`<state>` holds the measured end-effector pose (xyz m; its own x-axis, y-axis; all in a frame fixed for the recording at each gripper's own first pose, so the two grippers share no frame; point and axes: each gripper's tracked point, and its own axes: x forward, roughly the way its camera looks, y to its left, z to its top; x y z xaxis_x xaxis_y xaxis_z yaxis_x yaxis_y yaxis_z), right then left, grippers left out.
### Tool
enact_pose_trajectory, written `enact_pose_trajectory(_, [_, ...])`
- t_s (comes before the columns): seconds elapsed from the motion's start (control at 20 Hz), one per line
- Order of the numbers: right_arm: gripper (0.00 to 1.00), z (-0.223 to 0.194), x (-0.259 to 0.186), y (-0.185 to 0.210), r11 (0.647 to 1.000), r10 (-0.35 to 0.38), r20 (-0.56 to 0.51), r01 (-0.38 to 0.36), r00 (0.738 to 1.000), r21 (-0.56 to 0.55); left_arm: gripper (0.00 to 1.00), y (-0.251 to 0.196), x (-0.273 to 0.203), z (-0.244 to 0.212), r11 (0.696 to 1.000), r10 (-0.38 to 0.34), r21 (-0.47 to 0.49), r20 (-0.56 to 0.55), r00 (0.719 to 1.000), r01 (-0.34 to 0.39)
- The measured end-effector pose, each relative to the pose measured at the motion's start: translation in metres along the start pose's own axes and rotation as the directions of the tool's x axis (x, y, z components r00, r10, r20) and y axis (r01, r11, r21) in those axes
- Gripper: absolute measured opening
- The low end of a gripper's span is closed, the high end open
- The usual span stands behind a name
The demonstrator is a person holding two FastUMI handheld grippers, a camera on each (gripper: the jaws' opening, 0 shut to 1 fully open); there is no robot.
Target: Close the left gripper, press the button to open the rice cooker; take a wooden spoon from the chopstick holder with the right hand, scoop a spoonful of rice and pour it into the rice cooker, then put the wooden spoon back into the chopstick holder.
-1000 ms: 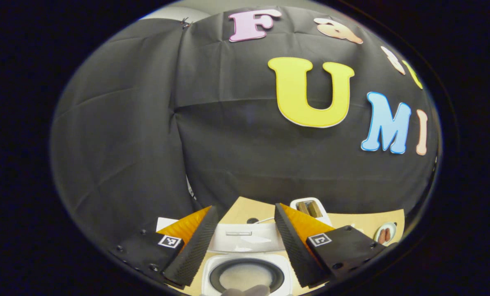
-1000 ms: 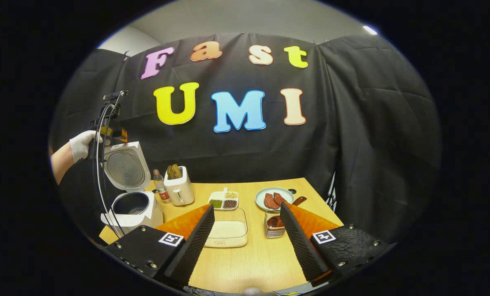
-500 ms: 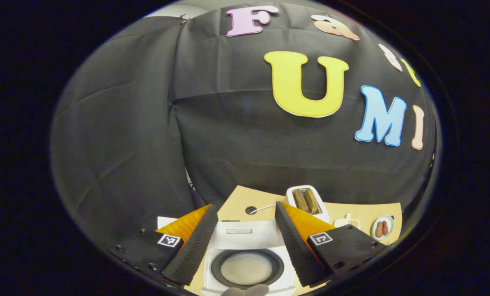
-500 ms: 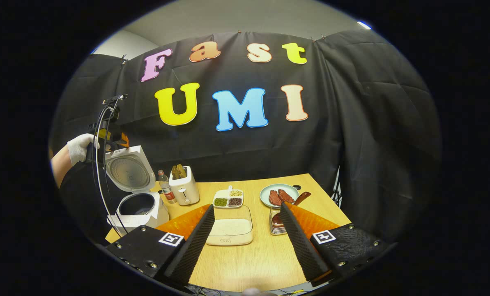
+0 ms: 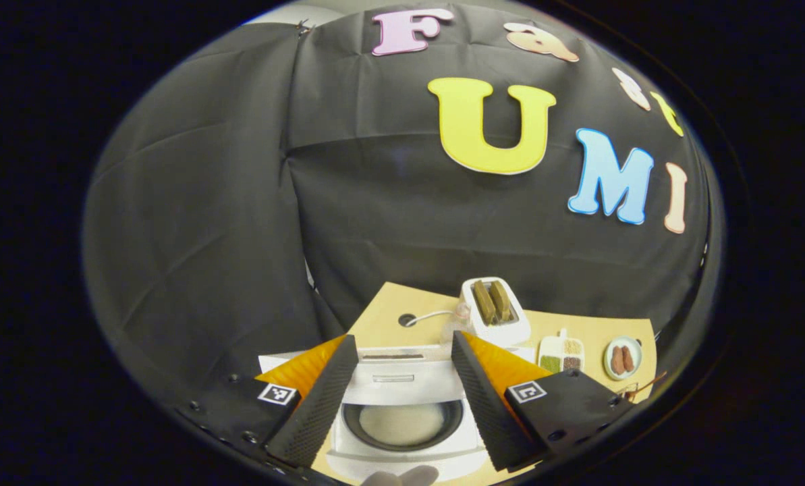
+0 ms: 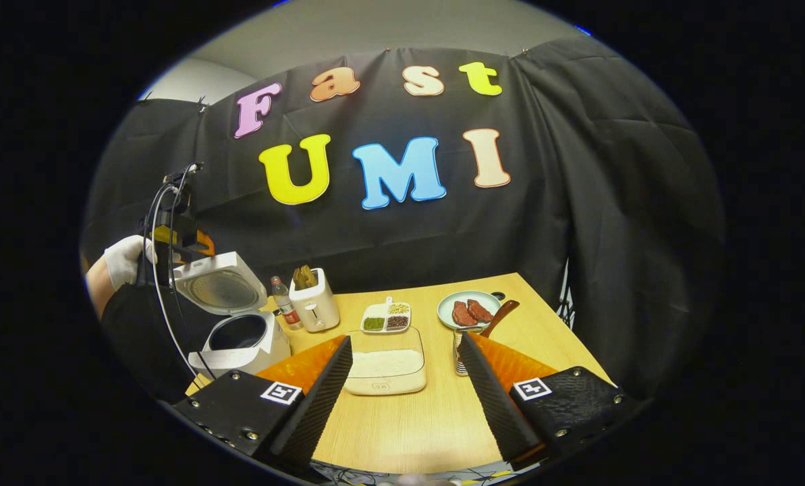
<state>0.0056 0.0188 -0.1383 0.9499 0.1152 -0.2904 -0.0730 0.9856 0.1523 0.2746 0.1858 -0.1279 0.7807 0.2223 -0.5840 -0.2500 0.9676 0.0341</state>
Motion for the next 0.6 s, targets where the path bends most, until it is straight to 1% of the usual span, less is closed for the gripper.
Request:
enact_pose_trajectory(0.05, [0.98, -0.001, 0.000, -0.001, 1.000, 0.004, -0.001, -0.004, 1.000, 0.002, 0.98, 0.000, -0.002, -0.013, 1.000, -0.004, 0.004, -0.014, 1.000, 0.004])
enact_pose_trajectory(0.15, [0.98, -0.003, 0.000, -0.003, 1.000, 0.018, -0.010, -0.017, 1.000, 0.009, 0.98, 0.000, -0.003, -0.048, 1.000, -0.006, -0.019, -0.085, 0.996, 0.004])
enact_pose_trajectory(0.25, [0.98, -0.003, -0.001, -0.003, 1.000, 0.029, -0.013, -0.029, 0.999, 0.010, 0.97, -0.002, -0.001, -0.085, 1.000, -0.013, -0.030, -0.150, 0.989, 0.009])
enact_pose_trajectory(0.35, [0.98, -0.002, 0.000, -0.007, 0.999, 0.033, -0.014, -0.033, 0.999, 0.006, 0.97, 0.000, 0.001, -0.115, 1.000, -0.015, -0.021, -0.200, 0.980, 0.011])
enact_pose_trajectory(0.5, [0.98, -0.009, 0.001, -0.012, 0.999, 0.034, -0.034, -0.033, 0.999, 0.006, 0.97, -0.003, 0.008, -0.140, 1.000, -0.018, -0.010, -0.234, 0.972, 0.016])
enact_pose_trajectory(0.6, [0.98, -0.013, 0.001, -0.012, 0.999, 0.038, -0.044, -0.037, 0.998, 0.015, 0.98, -0.002, 0.003, -0.157, 1.000, -0.019, -0.011, -0.268, 0.963, 0.017])
